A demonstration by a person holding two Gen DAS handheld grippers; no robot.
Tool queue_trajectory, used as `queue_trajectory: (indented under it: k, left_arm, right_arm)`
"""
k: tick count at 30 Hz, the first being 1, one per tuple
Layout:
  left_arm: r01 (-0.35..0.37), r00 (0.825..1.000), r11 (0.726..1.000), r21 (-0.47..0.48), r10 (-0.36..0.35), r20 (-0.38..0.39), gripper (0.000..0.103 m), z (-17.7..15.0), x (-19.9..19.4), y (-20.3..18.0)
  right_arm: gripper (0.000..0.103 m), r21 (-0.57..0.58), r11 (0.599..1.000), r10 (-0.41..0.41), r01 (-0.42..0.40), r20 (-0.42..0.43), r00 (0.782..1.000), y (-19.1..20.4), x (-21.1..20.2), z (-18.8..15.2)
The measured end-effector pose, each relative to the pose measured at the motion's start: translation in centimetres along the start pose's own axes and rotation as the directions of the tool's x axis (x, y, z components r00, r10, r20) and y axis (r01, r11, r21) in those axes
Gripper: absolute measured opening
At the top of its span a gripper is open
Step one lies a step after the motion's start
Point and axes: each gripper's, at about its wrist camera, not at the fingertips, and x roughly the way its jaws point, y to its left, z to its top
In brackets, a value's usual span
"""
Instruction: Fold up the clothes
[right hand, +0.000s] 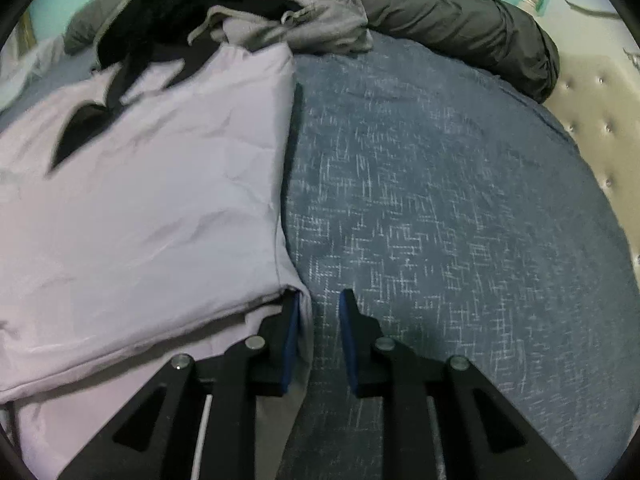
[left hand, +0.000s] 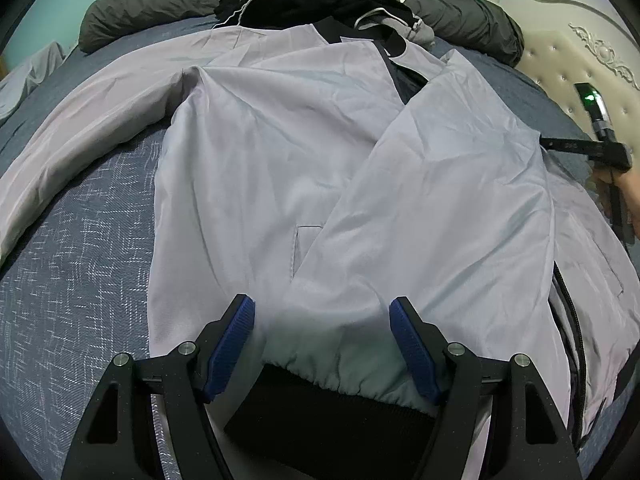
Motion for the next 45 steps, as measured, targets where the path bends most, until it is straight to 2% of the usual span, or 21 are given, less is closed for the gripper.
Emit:
queue_trajectory:
  k: [3,7,11,14,16,19,22,24,28,32,36,42,43,44,45]
  left_arm:
    - [0.001,1.000,1.000,-0.001,-0.001,0.000,0.074,-0.1,-0.1,0.0]
    - [-0.005,1.000,1.000,0.001,0.005,0.001,0.075,-0.3,-0.5,-0.1]
    - [-0.003,1.000,1.000,-0.006,0.003,0.004,0.075,-0.5,-0.8,0.1]
    - [0.002,1.000,1.000,-0.008,-0.002,0.003,0.075,-0.6,-0.8,0.1]
    - [0.010,1.000,1.000,-0.012,-0.009,0.003,0.075,-0.5,-0.9,0.2]
    - [0.031,1.000,0.999,-0.021,-0.030,0.006,0.075,-0.3,-1.1,0.4]
    - [0.036,0.999,0.999,-0.021,-0.036,0.004,0.075,-0.3,-1.2,0.5]
    - [0.038,0.999,0.999,-0.020,-0.038,0.000,0.075,-0.3,-1.2,0.5]
    - [0.045,0.999,0.999,-0.022,-0.045,0.005,0.075,-0.3,-1.7,0.6]
    - [0.049,0.999,0.998,-0.038,-0.048,0.027,0.075,0.2,-2.2,0.9]
    - [0.050,0.998,0.997,-0.059,-0.047,0.041,0.075,1.0,-2.3,1.3]
    - [0.041,0.999,0.996,-0.083,-0.038,0.032,0.075,1.6,-1.7,2.4]
    - [0.034,0.999,0.996,-0.083,-0.032,0.026,0.075,1.6,-1.5,2.6]
    - [0.030,0.999,0.996,-0.083,-0.028,0.021,0.075,1.5,-1.2,2.7]
    - [0.028,1.000,0.996,-0.085,-0.027,0.016,0.075,1.4,-1.0,2.8]
  right_arm:
    - [0.019,0.030,0.999,0.043,-0.044,0.042,0.998,-0.5,-2.2,-0.1]
    - [0.018,0.045,0.992,0.110,-0.115,0.100,0.989,-0.5,-4.4,1.4]
    - [0.014,0.005,0.986,0.168,-0.168,0.050,0.985,2.2,-3.1,3.0]
    - [0.008,0.007,0.988,0.152,-0.152,-0.034,0.988,3.1,-0.4,2.9]
    - [0.001,0.034,0.990,0.141,-0.139,-0.055,0.988,2.5,0.9,2.7]
    - [0.000,0.047,0.991,0.125,-0.123,-0.066,0.990,1.6,1.5,2.9]
    - [0.000,0.052,0.993,0.108,-0.105,-0.060,0.992,1.0,1.4,3.8]
    - [0.001,0.062,0.989,0.137,-0.135,-0.027,0.990,0.8,0.6,4.6]
    - [0.001,0.071,0.985,0.157,-0.159,0.039,0.987,0.8,-0.9,6.9]
    - [0.001,0.101,0.982,0.155,-0.161,0.064,0.986,0.2,-0.7,10.2]
    - [0.005,0.160,0.976,0.141,-0.150,0.062,0.988,-0.3,0.9,13.8]
    - [0.016,0.215,0.965,0.144,-0.148,0.034,0.989,-0.5,4.5,17.4]
    - [0.021,0.219,0.964,0.144,-0.148,0.032,0.989,-0.5,5.0,17.9]
    - [0.032,0.224,0.964,0.144,-0.146,0.027,0.989,-0.5,5.5,18.4]
    - [0.036,0.228,0.963,0.144,-0.145,0.021,0.989,-0.5,6.0,18.9]
